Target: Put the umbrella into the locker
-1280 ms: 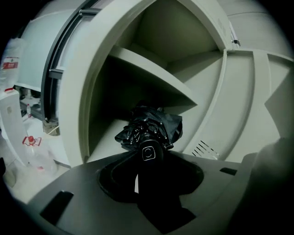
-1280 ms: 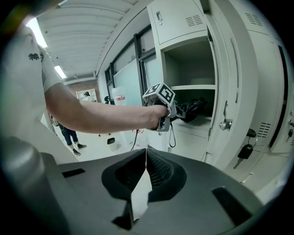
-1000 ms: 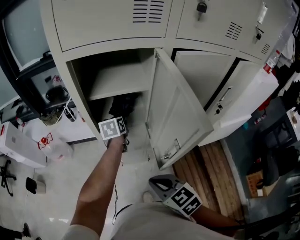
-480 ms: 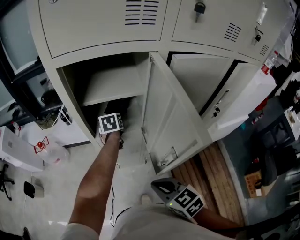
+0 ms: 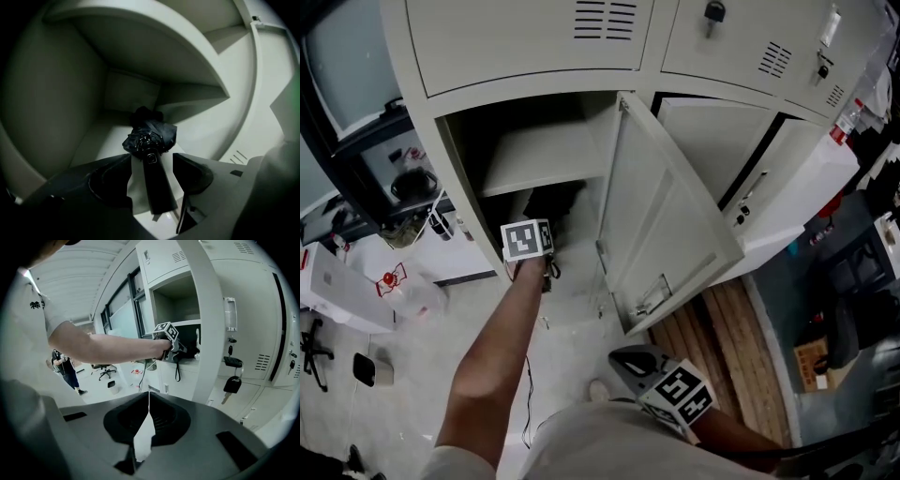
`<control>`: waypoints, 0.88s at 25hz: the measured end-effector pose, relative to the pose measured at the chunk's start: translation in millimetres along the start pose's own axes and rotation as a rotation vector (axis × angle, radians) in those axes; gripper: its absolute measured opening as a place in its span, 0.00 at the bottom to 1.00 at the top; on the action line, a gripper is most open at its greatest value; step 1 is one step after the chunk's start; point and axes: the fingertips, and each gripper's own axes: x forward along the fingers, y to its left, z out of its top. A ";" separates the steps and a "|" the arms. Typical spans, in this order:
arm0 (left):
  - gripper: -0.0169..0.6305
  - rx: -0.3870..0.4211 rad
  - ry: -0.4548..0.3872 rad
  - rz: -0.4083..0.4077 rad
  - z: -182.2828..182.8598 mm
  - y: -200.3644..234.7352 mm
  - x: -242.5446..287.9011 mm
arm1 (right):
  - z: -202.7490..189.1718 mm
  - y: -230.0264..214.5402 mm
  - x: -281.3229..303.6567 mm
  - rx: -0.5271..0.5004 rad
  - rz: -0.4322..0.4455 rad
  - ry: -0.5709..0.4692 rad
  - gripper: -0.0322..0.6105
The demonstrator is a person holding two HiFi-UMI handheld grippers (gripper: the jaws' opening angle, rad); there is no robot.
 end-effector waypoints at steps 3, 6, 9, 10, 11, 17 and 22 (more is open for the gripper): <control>0.44 0.022 -0.001 -0.024 -4.3 -3.9 -21.6 | -0.4 7.7 4.9 -0.002 -0.002 -0.005 0.08; 0.44 0.046 -0.002 -0.060 -12.4 -10.7 -45.9 | 7.7 20.3 9.6 -0.010 0.009 -0.021 0.08; 0.44 0.085 0.004 -0.104 -25.5 -18.2 -74.7 | 9.7 29.9 15.9 -0.025 0.004 -0.029 0.08; 0.44 0.102 0.008 -0.118 -31.0 -20.6 -84.9 | 8.3 33.0 18.2 -0.026 0.000 -0.027 0.08; 0.43 0.118 0.009 -0.132 -36.7 -22.9 -95.3 | 6.7 37.1 20.3 -0.024 0.000 -0.023 0.08; 0.21 0.155 0.013 -0.208 -85.8 -25.0 -161.8 | 0.6 67.9 31.6 -0.007 0.003 -0.014 0.08; 0.05 0.145 0.040 -0.299 -136.4 -26.3 -216.2 | 3.7 94.2 37.2 -0.007 -0.007 -0.036 0.08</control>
